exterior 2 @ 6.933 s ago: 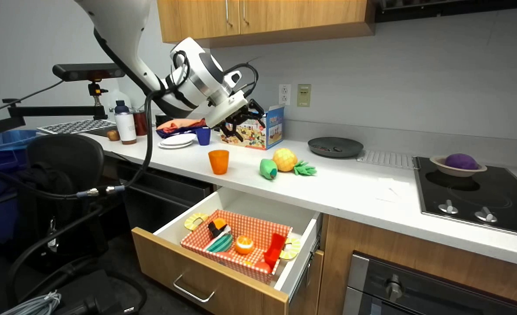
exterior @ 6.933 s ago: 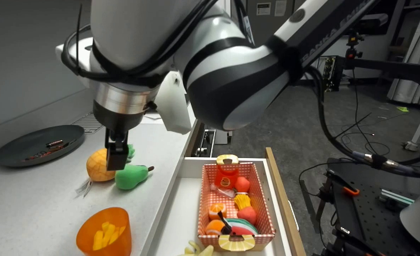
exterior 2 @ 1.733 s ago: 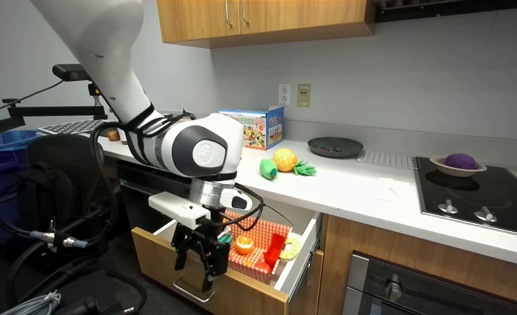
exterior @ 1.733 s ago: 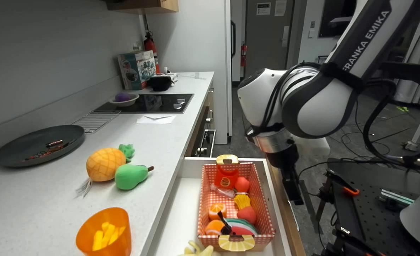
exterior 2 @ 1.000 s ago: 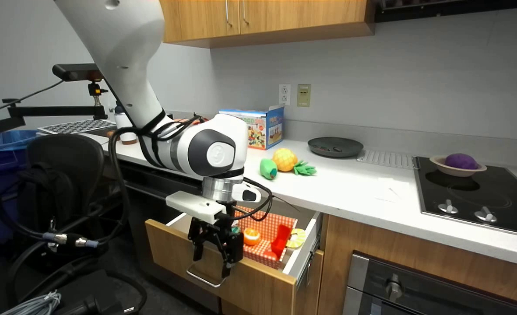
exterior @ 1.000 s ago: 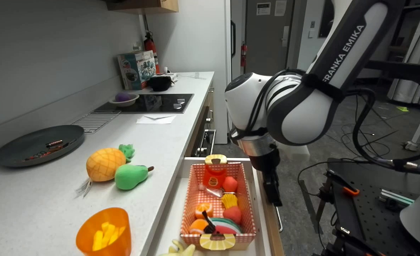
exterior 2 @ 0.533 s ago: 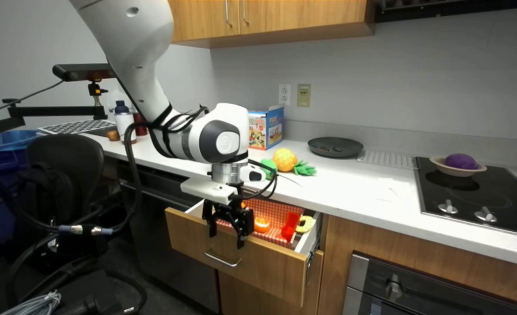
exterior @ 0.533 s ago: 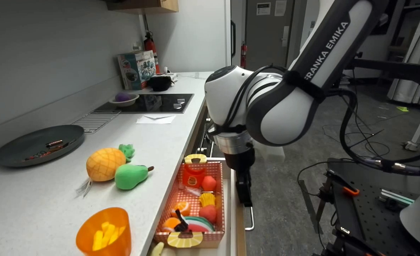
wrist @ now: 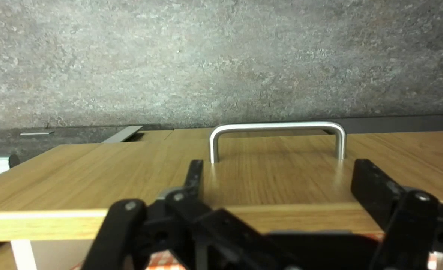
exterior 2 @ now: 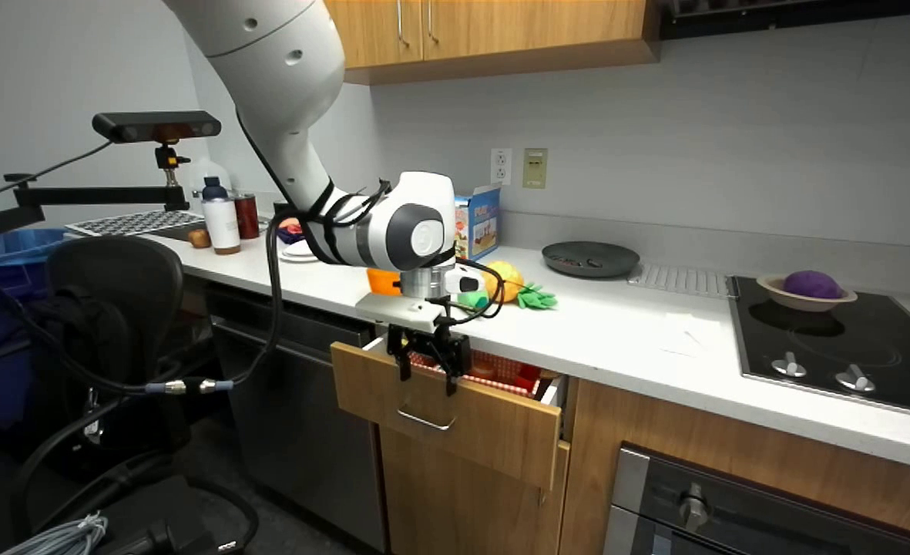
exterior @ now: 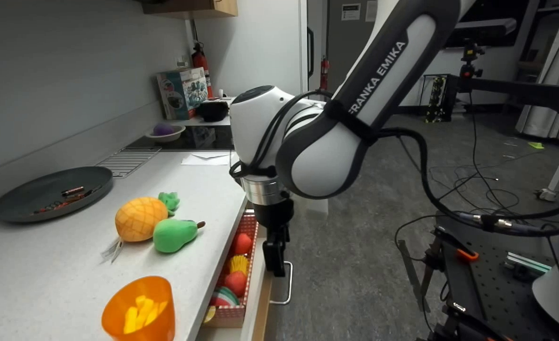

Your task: Remove the pineapple and pear plushies from the drawer, put them on the counter and then close the drawer

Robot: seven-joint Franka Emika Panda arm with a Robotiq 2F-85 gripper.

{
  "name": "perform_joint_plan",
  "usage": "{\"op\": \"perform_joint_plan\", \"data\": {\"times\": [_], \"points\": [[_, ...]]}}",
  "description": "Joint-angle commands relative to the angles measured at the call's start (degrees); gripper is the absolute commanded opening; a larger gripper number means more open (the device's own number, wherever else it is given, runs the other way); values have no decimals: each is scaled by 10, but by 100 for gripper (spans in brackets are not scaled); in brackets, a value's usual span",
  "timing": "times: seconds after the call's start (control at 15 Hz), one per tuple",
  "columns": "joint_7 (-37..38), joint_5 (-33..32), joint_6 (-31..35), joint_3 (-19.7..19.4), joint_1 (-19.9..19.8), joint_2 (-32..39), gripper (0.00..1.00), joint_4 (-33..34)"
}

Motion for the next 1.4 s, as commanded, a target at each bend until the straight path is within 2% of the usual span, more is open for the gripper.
{"op": "perform_joint_plan", "data": {"times": [0.0,0.47,0.8,1.0,1.33], "points": [[-6,14,21,-2,-4,51,100,72],[6,22,66,-14,-7,88,100,129],[11,23,112,-22,-8,92,100,130],[15,23,119,-22,-4,69,100,97],[53,3,168,-30,27,-12,100,-36]]}}
